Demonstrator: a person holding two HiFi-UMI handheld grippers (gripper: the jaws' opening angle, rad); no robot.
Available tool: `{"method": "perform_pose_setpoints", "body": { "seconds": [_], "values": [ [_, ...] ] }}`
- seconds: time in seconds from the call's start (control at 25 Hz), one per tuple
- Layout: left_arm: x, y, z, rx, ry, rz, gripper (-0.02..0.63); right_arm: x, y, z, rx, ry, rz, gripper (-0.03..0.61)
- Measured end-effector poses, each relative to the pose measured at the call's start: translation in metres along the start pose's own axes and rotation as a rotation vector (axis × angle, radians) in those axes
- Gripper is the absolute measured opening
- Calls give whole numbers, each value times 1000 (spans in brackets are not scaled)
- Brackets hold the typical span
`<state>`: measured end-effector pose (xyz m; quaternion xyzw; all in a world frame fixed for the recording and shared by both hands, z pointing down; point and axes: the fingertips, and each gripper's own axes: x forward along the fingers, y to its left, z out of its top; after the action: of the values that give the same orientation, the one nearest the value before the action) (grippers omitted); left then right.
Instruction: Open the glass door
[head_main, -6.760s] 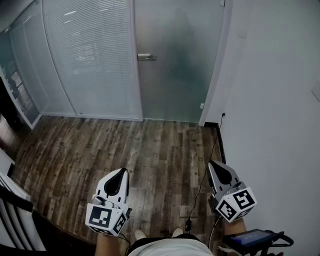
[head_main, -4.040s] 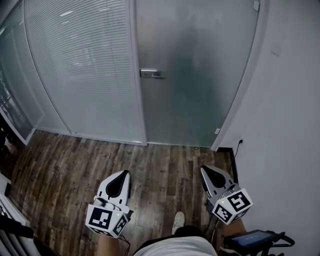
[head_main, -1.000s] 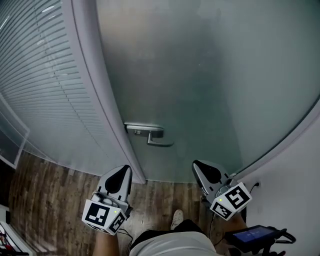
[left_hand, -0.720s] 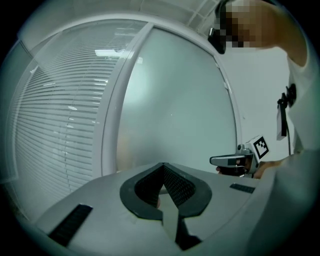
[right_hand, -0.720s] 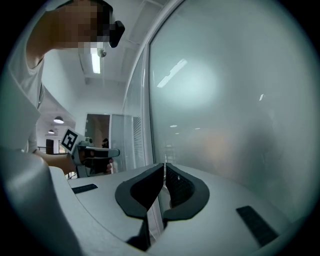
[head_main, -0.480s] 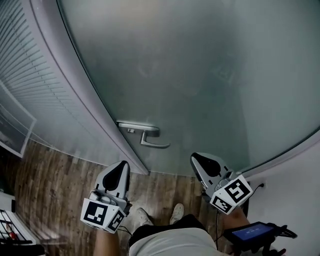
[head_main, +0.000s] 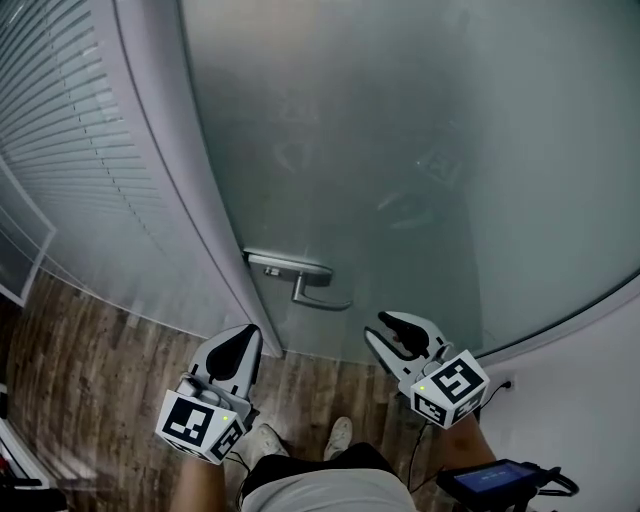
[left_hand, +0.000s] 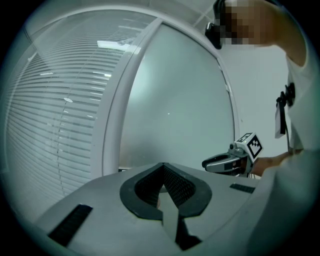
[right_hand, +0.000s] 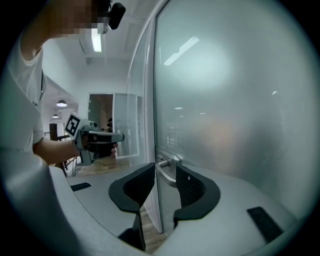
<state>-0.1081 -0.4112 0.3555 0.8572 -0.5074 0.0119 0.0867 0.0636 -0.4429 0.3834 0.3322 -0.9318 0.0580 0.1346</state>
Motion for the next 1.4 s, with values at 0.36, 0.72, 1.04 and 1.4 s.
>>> {"method": "perform_pose_setpoints", "body": {
  "seconds": [0.36, 0.72, 1.04, 1.4],
  "values": [
    [-4, 12, -20, -20, 35, -2, -1, 54, -23, -38, -195, 272, -22, 183],
    [-9, 24, -27, -46, 36, 23, 0, 83, -19, -63, -288, 394, 38, 192],
    [-8, 24, -24, -35, 38, 14, 0, 86, -16, -72, -294, 419, 42, 129],
    [-9, 27, -22, -23, 38, 13, 0, 91, -18, -82, -243, 424, 25, 122]
  ]
}}
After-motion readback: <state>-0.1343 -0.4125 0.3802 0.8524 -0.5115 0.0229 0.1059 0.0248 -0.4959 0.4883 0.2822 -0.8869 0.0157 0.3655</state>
